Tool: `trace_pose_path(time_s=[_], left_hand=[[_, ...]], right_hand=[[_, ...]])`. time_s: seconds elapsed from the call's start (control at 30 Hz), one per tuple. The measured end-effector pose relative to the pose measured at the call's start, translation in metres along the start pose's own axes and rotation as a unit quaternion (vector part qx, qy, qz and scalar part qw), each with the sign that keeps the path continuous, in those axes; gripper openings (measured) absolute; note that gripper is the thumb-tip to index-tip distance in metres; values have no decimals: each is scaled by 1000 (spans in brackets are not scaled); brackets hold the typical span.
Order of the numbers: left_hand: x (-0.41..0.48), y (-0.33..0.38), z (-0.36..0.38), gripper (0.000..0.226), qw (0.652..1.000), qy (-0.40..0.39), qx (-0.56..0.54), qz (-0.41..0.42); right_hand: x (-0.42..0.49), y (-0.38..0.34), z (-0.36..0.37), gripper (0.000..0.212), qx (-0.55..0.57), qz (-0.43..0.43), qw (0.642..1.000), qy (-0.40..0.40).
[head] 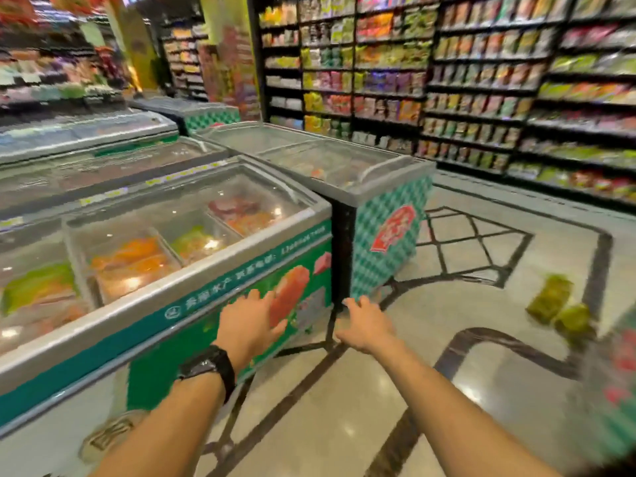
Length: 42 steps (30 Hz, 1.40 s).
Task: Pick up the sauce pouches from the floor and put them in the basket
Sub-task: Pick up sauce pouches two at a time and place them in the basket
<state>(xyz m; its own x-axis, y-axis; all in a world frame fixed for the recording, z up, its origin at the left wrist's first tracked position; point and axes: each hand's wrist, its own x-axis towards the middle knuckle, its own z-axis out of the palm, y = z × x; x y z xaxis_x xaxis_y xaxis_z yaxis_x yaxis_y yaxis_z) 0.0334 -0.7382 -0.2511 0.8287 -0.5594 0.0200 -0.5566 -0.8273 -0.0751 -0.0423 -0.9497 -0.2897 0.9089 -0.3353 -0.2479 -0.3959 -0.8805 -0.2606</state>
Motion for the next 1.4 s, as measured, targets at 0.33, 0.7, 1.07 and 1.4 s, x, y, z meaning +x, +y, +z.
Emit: trace_pose_path(time_s=[0.33, 0.7, 1.07, 1.4], left_hand=[[184, 104, 23, 64, 977, -2, -52, 209], [333, 180, 36, 67, 932, -44, -58, 356], [473, 356, 38, 65, 892, -52, -19, 450], [590, 506, 43, 61, 876, -84, 12, 474]], right_hand=[[39, 132, -28, 71, 38, 244, 968, 42], [64, 194, -46, 74, 94, 429, 895, 76], [172, 358, -70, 73, 148, 473, 865, 84], [267, 500, -112, 71, 169, 474, 862, 57]])
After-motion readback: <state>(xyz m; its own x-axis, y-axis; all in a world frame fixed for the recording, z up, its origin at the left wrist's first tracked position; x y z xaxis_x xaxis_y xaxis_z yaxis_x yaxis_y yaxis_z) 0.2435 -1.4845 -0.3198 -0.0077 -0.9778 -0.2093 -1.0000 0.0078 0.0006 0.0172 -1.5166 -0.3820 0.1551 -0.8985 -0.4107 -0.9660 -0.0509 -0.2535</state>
